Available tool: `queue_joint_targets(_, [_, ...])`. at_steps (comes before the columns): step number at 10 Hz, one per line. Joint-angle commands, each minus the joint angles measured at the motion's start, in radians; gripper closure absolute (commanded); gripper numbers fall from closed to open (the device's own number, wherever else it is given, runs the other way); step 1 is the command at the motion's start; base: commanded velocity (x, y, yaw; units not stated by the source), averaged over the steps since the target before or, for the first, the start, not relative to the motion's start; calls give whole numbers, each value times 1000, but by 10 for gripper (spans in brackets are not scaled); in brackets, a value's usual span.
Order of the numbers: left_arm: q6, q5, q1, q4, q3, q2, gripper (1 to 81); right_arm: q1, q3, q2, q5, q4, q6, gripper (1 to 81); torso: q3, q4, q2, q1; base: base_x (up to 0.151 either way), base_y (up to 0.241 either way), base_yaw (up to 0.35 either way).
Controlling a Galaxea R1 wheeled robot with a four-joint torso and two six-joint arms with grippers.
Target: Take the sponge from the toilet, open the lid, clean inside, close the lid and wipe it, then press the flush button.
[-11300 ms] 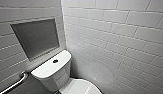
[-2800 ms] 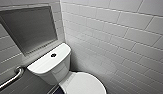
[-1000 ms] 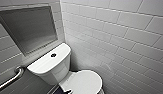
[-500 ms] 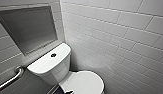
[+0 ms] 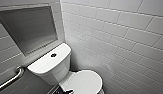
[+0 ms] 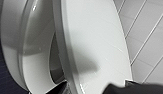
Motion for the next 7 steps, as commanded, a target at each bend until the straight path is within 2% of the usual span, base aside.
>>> queue_joint_targets(1, [19, -231, -240, 34, 87, 1, 10, -27, 7, -4, -72, -4, -1, 811, 99, 0, 0, 0, 0, 0, 0])
queue_joint_targets(3, [17, -236, -241, 26, 84, -11, 10, -25, 7, 1, -72, -4, -3, 811, 145, 0, 0, 0, 0, 0, 0])
queue_joint_targets(4, [19, -234, -243, 29, 80, -22, 10, -25, 7, 1, -72, -4, -3, 811, 80, 0, 0, 0, 0, 0, 0])
queue_joint_targets(6, [17, -233, -231, 29, 49, -45, 10, -26, 7, 6, -72, -4, -6, 811, 142, 0, 0, 0, 0, 0, 0])
queue_joint_targets(7, [17, -236, -220, 23, 22, -69, 10, -28, 7, 12, -72, -5, -9, 811, 149, 0, -1, 0, 0, 0, 0])
